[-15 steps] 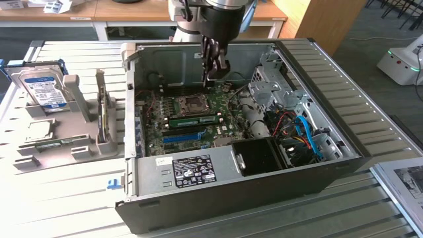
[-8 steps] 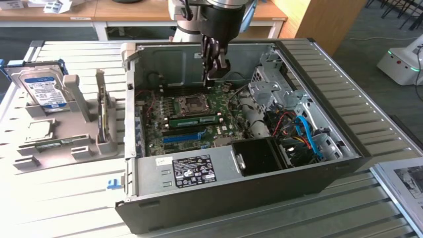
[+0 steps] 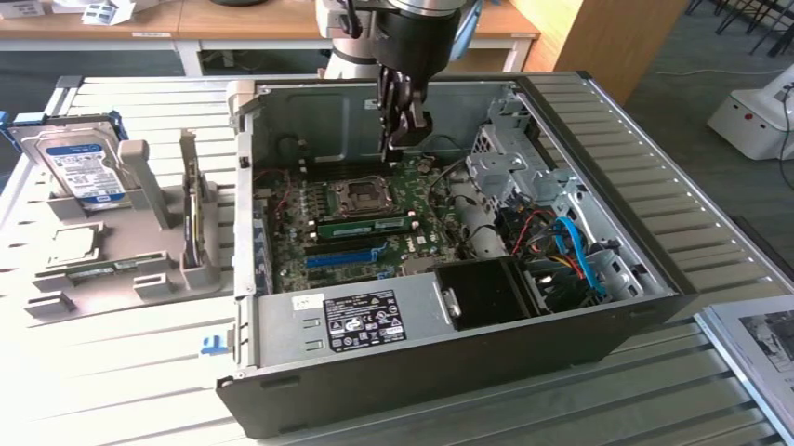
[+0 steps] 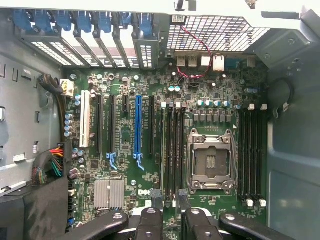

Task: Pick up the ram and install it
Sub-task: 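Press down the ram until it locks into place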

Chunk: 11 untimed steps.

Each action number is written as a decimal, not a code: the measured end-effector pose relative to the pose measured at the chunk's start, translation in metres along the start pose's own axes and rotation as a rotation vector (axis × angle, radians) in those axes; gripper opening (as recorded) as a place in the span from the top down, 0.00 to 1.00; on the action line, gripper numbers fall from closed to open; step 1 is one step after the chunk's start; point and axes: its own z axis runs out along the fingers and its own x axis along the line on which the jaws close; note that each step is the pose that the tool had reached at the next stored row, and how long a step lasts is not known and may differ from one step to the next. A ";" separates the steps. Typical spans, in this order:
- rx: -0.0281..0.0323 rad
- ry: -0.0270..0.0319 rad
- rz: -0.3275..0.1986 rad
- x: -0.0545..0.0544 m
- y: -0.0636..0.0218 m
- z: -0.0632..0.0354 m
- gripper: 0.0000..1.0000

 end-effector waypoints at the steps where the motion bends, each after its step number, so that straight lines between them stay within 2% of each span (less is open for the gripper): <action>1: 0.0000 0.0000 0.000 0.000 0.0000 0.0000 0.76; 3: 0.0000 0.0000 0.000 0.000 0.0000 0.0000 0.89; 11: 0.0000 0.0000 0.000 0.000 0.0000 0.0000 0.90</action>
